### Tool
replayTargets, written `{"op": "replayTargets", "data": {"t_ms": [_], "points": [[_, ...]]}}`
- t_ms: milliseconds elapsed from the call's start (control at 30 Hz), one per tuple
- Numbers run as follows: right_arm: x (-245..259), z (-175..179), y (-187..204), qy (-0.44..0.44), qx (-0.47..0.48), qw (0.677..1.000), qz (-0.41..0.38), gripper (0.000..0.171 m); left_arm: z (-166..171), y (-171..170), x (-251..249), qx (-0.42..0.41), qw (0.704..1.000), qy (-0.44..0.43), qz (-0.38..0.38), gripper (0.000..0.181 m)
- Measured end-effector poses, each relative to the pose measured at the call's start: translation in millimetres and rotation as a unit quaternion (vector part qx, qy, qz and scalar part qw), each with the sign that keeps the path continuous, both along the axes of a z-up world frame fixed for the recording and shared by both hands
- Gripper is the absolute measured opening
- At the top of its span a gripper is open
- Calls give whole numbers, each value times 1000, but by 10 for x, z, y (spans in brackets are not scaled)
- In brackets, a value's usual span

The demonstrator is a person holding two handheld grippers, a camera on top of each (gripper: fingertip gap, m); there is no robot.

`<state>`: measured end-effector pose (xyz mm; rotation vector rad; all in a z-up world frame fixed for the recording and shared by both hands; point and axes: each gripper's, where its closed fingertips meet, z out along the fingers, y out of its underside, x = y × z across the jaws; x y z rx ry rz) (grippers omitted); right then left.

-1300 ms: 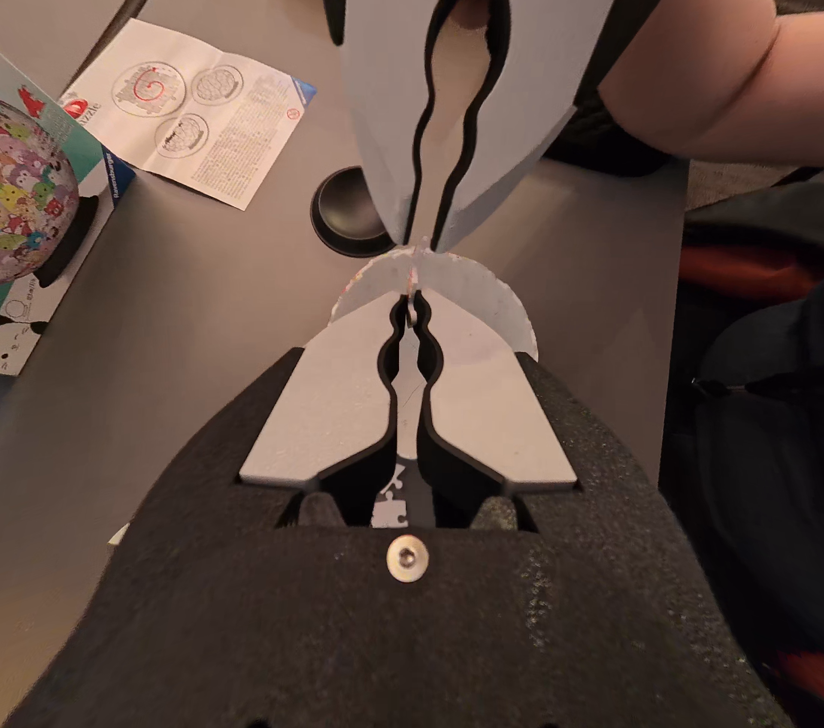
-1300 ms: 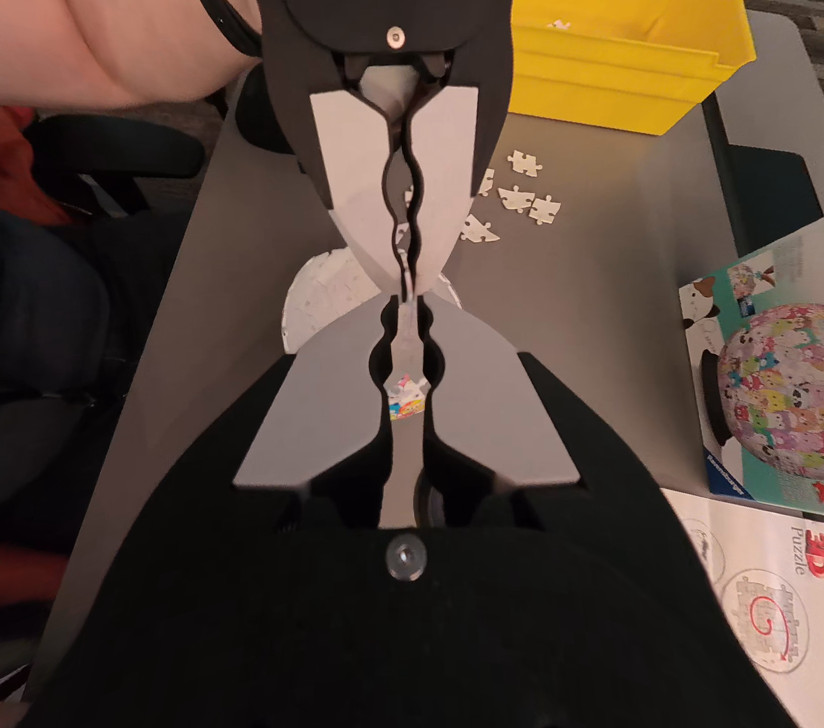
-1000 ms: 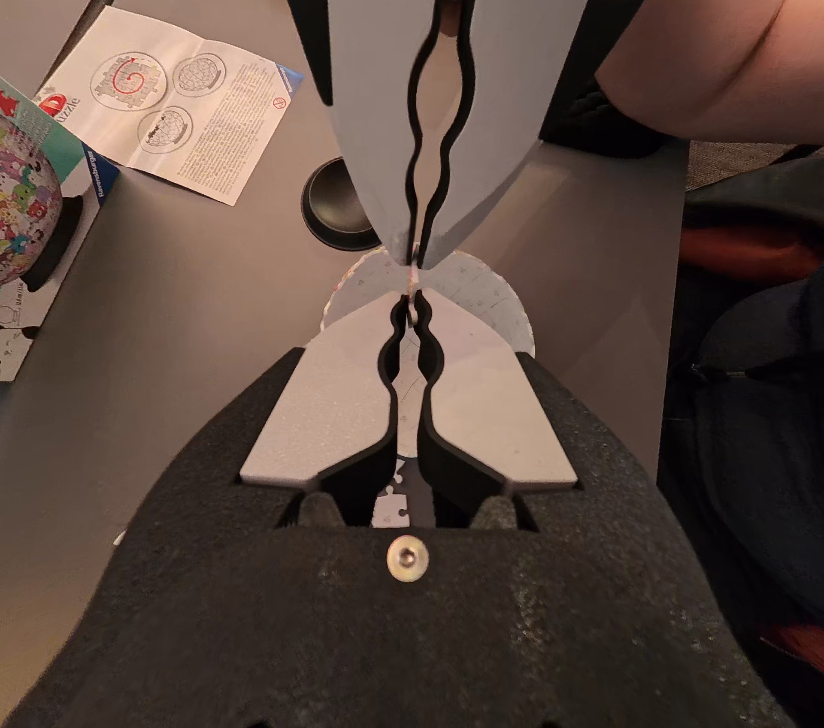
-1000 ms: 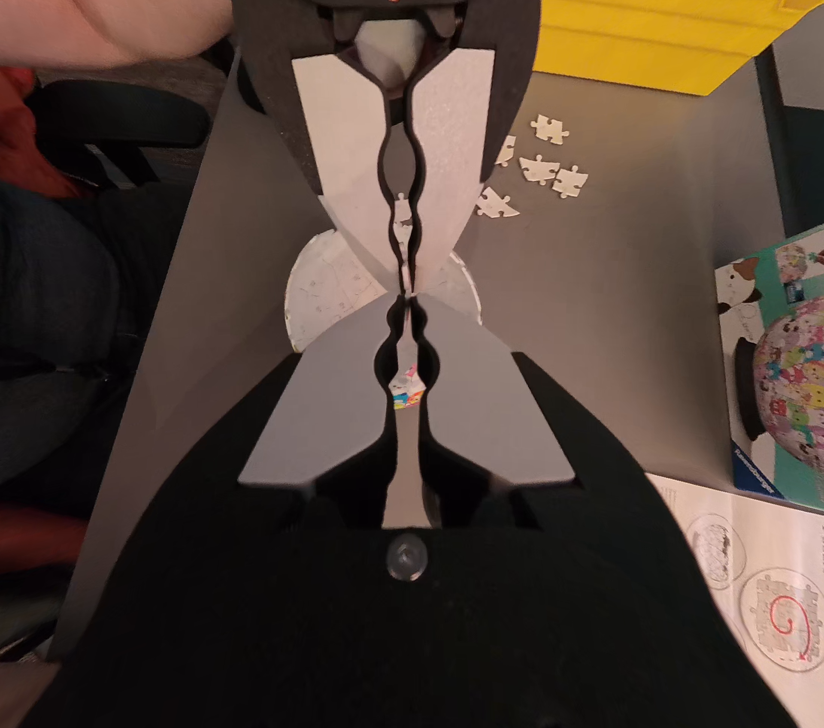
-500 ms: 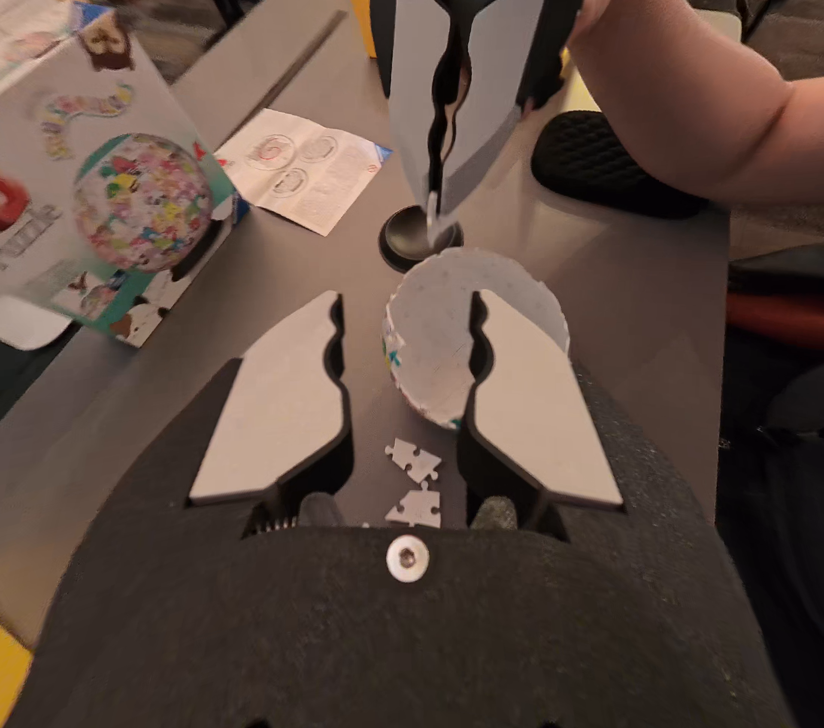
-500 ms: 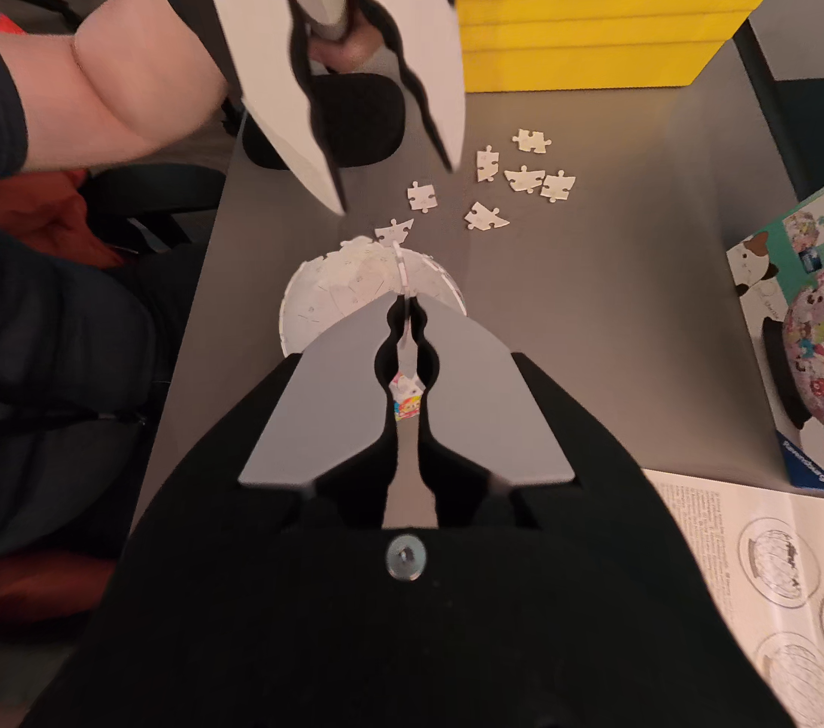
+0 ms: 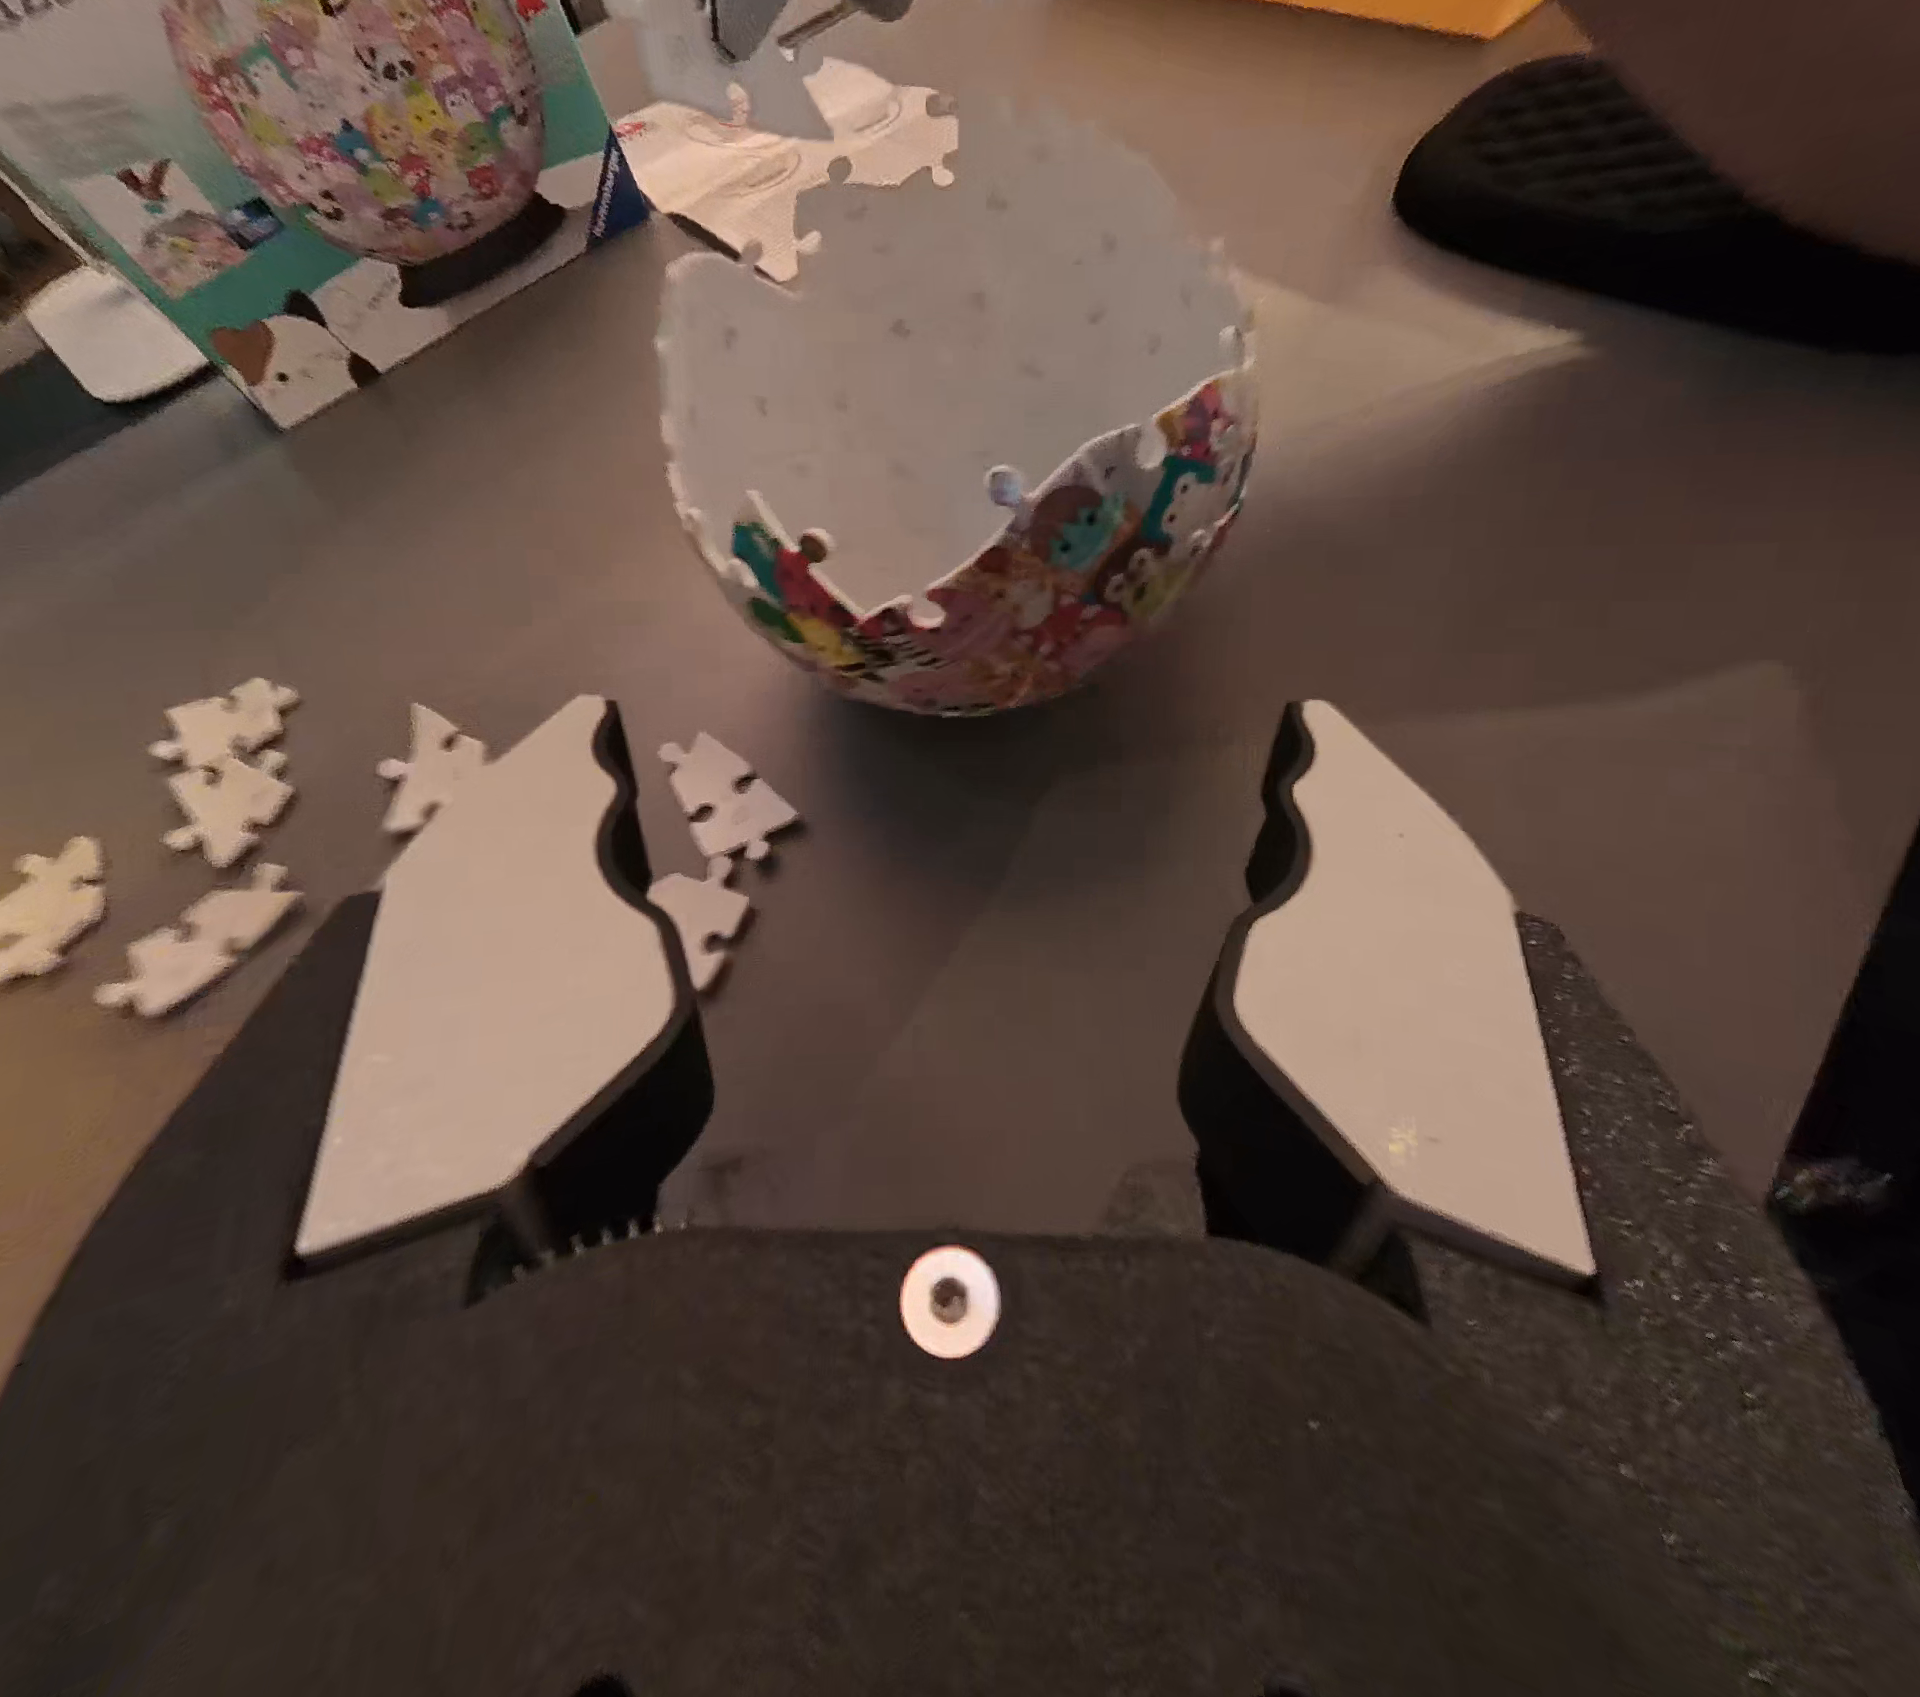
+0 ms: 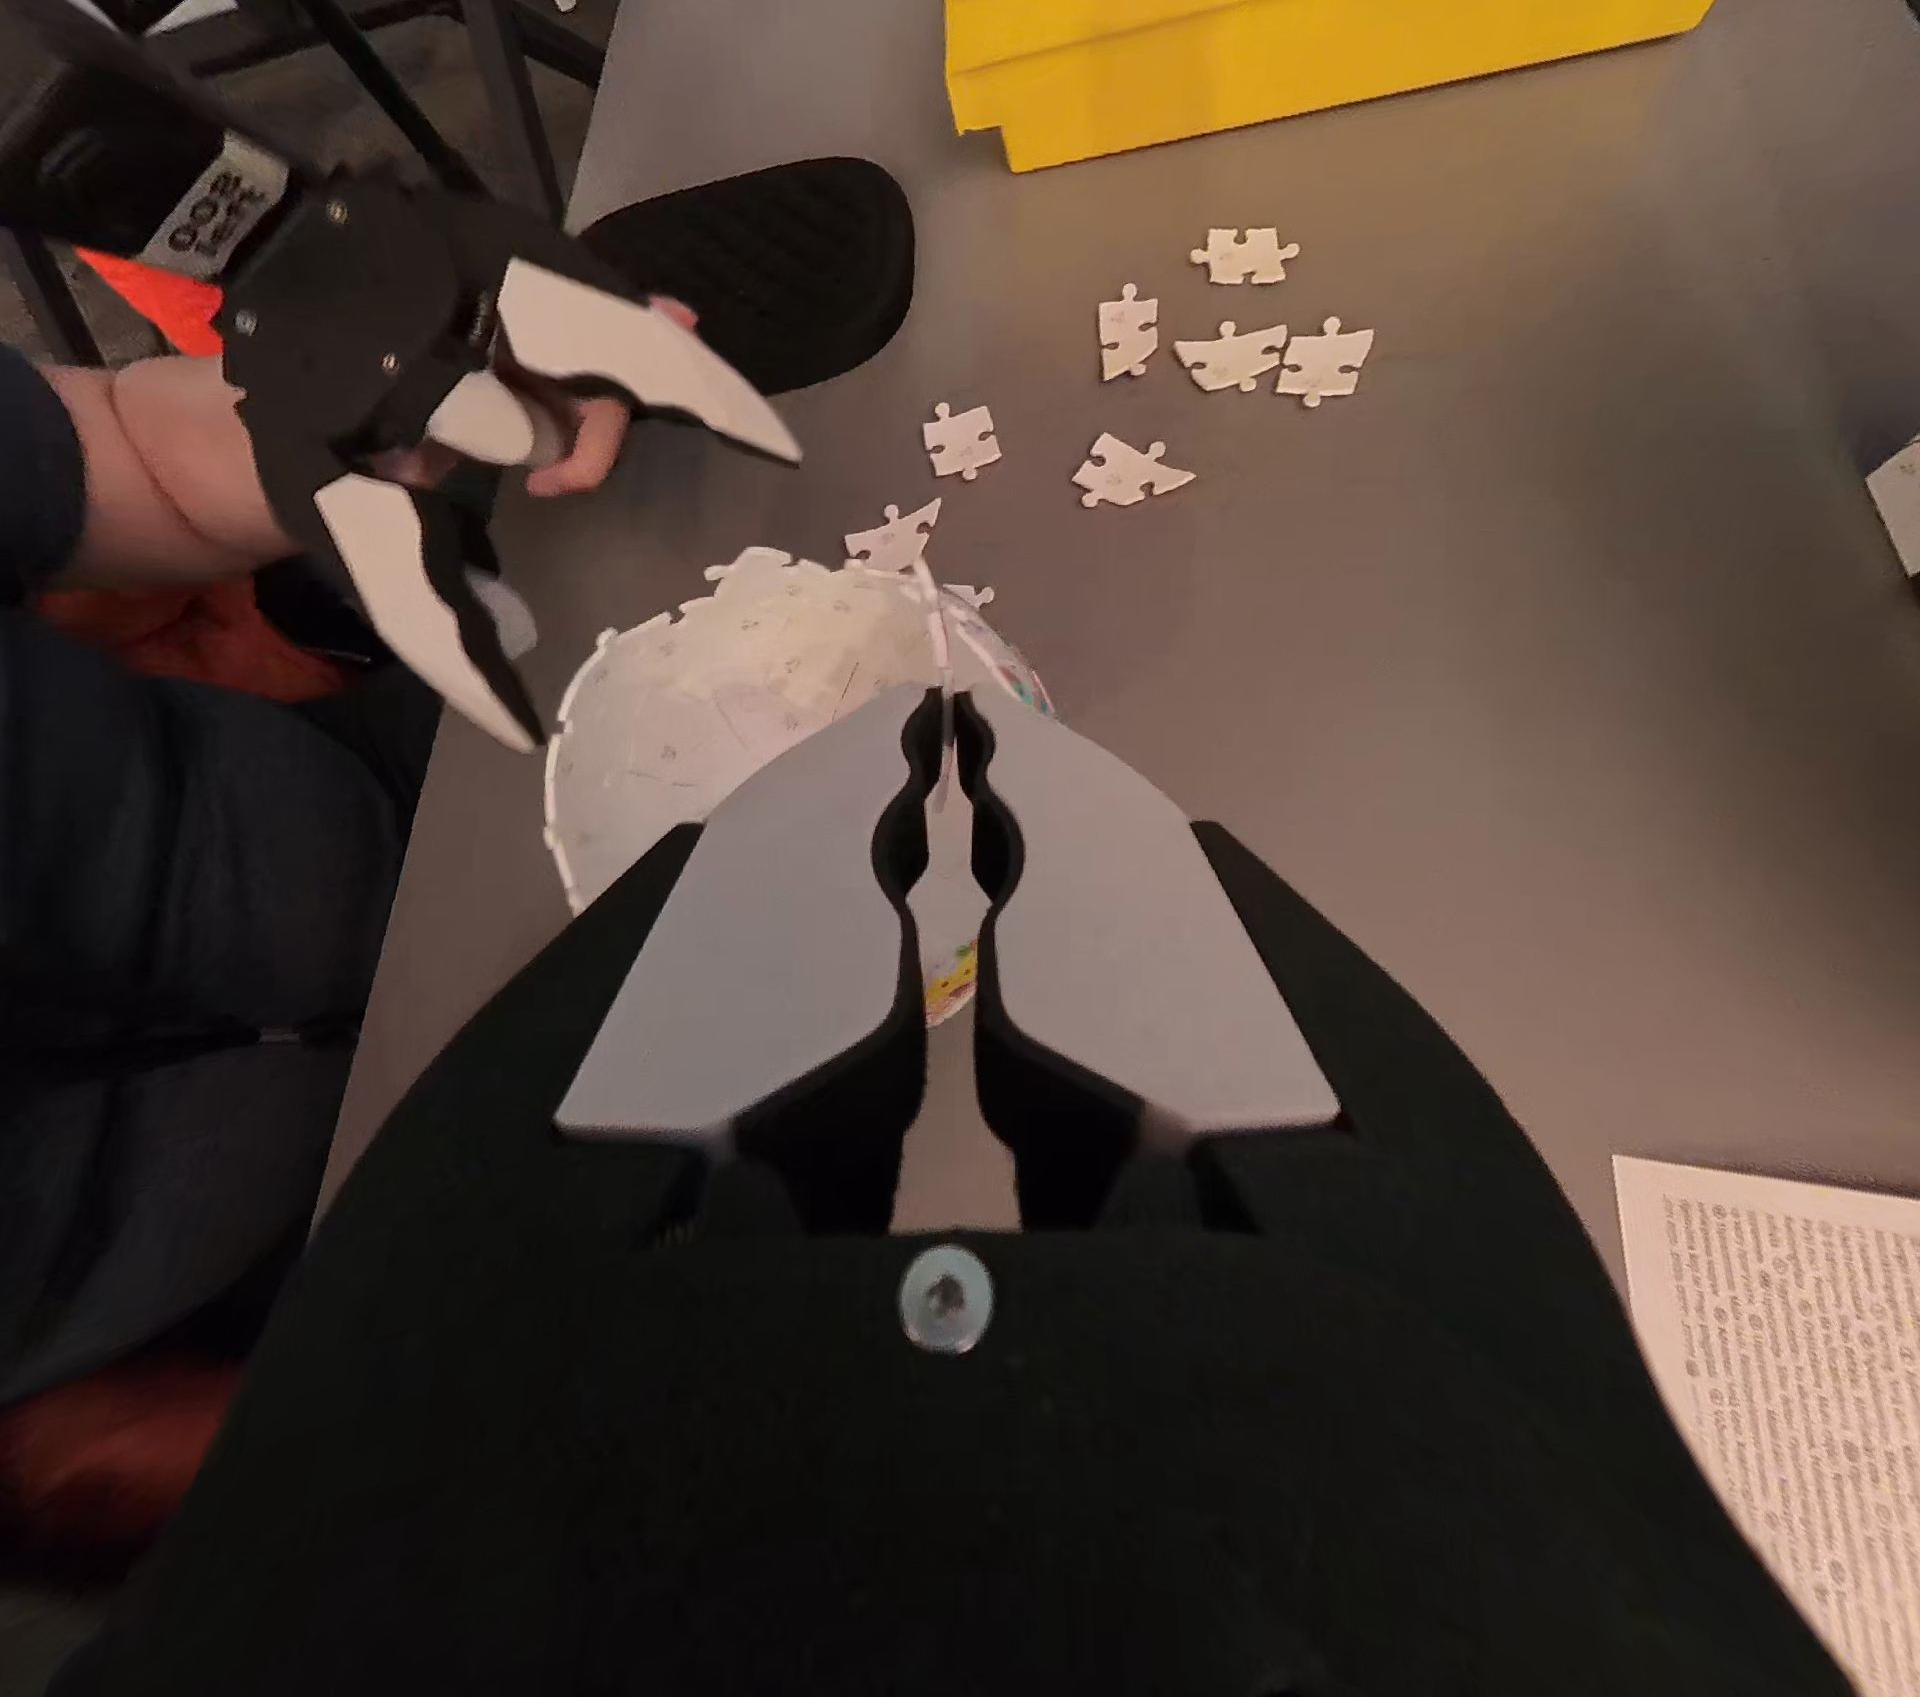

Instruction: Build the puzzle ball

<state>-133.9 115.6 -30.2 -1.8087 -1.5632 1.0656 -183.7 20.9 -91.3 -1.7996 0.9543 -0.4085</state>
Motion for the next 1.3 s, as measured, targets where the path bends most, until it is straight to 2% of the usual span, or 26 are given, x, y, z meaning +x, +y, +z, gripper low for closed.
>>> {"op": "replayTargets", "data": {"t_ms": [100, 333, 467, 600, 700, 833, 867, 933, 1033, 1167, 1300], "points": [[-13, -19, 2, 1, 1, 1000, -3, 3, -95, 48, 94, -14, 999, 0, 34, 121], [-18, -14, 40, -6, 40, 999, -20, 3, -253, 152, 211, -33, 996, 4, 84, 121], [-14, -53, 27, -18, 61, 998, -18, 3, -198, 110, 195, -58, 995, -25, 75, 118], [4, -92, -3, -28, 72, 997, -3, 3, 96, 59, -55, -57, 995, -46, 61, 112], [3, -99, -21, -26, 81, 996, 14, 3, 511, -3, -152, -56, 994, -91, -1, 90], [-4, -100, -20, -24, 101, 994, 26, 3, 906, 290, -229, -42, 995, -88, -36, 67], [-10, -95, -7, -19, 106, 994, 24, 3, 933, 376, -190, -45, 995, -74, -52, 58], [-13, -104, 8, -14, 106, 994, 23, 3, 922, 559, -65, -63, 994, -46, -71, 56], [-20, -130, 19, -8, 114, 993, 24, 3, 885, 735, 172, -103, 988, -26, -108, 43], [-11, -174, 27, -12, 114, 993, 23, 3, 806, 868, 374, -135, 981, 1, -138, 30], [-19, -162, 25, -6, 113, 993, 22, 3, 722, 866, 459, -132, 979, 44, -150, 22]]}}
